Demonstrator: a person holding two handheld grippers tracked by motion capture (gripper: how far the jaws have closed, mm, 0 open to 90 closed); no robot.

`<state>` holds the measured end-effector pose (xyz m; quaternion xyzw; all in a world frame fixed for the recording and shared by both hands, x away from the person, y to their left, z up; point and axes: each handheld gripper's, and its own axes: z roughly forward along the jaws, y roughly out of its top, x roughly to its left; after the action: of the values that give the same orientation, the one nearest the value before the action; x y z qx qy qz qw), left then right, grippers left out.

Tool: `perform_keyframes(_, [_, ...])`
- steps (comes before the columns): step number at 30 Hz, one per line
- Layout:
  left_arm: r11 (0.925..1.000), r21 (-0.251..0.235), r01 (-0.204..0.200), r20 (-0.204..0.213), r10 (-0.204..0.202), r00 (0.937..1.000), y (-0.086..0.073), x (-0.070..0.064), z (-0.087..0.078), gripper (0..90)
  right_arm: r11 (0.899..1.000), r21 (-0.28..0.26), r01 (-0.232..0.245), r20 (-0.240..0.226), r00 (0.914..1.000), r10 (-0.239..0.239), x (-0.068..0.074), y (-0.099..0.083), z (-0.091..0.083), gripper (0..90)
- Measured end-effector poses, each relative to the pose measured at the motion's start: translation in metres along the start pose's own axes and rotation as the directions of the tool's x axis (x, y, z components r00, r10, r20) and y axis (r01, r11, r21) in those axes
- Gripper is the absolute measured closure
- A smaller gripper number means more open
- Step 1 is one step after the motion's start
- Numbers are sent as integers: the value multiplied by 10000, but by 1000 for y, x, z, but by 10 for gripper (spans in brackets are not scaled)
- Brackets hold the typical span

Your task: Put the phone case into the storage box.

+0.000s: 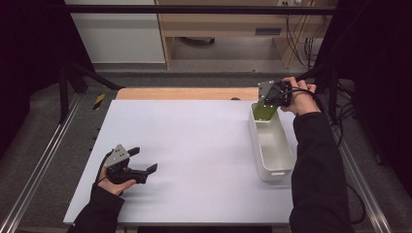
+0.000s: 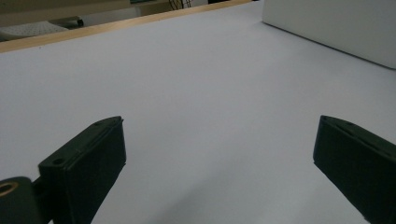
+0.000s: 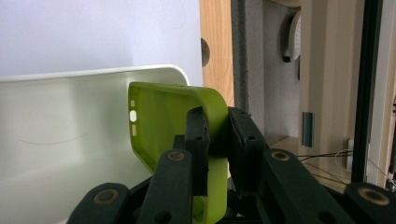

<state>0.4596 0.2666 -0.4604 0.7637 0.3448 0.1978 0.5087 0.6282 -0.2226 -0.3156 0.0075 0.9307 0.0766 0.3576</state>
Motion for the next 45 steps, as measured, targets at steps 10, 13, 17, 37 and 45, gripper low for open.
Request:
perform_keyframes(10, [10000,17,25,-22,-25,10000,-1,1,1,24,9993,269,268,-171,9995,-264,0,4,16,792])
perform_keyframes(13, [10000,30,9,-23,-9,10000,-1,1,1,24,9991,275,310,-147,9994,-306,0,5,20,792])
perform_keyframes(17, [10000,58,28,-34,-28,10000,-1,1,1,24,9991,296,319,-142,9994,-314,0,5,24,792])
perform_keyframes(37, [10000,66,19,-40,-19,10000,-2,1,1,24,9987,462,200,447,9988,-221,0,4,33,768])
perform_keyframes(45, [10000,56,15,-46,-15,10000,-1,1,1,24,9979,637,122,480,9987,-153,-1,3,33,744])
